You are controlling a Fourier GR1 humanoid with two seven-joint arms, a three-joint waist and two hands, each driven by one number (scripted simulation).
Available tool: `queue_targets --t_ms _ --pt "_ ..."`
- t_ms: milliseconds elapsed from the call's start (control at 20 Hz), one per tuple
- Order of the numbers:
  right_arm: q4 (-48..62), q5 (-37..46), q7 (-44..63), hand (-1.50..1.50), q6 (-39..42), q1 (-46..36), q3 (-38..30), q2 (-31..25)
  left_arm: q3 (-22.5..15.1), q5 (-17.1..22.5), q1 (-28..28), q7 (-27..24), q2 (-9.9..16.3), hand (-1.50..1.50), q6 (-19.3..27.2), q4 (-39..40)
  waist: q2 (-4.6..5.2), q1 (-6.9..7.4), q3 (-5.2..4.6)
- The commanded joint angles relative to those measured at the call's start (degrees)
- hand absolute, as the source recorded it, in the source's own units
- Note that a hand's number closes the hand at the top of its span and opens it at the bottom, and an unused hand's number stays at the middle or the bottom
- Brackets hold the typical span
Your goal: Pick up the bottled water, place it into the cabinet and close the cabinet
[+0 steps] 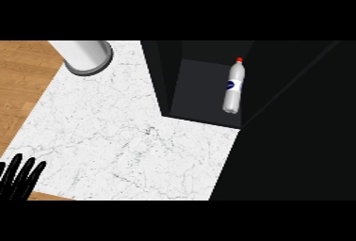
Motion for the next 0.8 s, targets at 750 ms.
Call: queue_targets --t_ms 750 --pt "12.1 -14.3 17.8 1.5 -2.3 -14.5 1.2 17.4 4.5 2.3 -1.5 0.7 3.8 -1.5 -4.1 0.6 1.62 1.41 0.18"
